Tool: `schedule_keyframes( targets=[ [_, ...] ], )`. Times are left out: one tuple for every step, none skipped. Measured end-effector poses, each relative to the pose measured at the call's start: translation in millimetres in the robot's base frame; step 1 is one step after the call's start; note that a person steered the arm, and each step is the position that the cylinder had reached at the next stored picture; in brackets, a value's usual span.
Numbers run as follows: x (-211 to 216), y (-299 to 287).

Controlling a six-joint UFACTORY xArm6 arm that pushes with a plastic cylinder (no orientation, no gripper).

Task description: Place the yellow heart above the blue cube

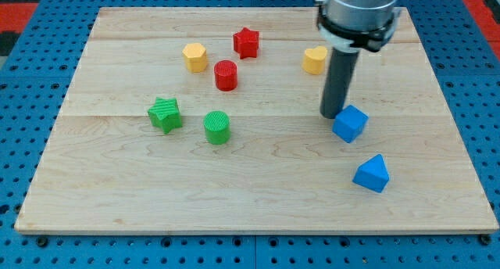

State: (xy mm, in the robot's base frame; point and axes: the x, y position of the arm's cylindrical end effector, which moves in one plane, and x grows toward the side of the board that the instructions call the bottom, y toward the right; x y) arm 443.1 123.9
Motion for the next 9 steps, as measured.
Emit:
schedule_keyframes(
  targets=[
    [-10.9, -5.6],
    [-49.3, -45.4],
    [-81.4, -98.9],
    [-133.2, -88.1],
    [-129.4, -15.5],
    [-121.2, -2.7],
    [-164.3, -18.5],
    [-157.1, 13.7],
    [-115.9, 15.6]
  ],
)
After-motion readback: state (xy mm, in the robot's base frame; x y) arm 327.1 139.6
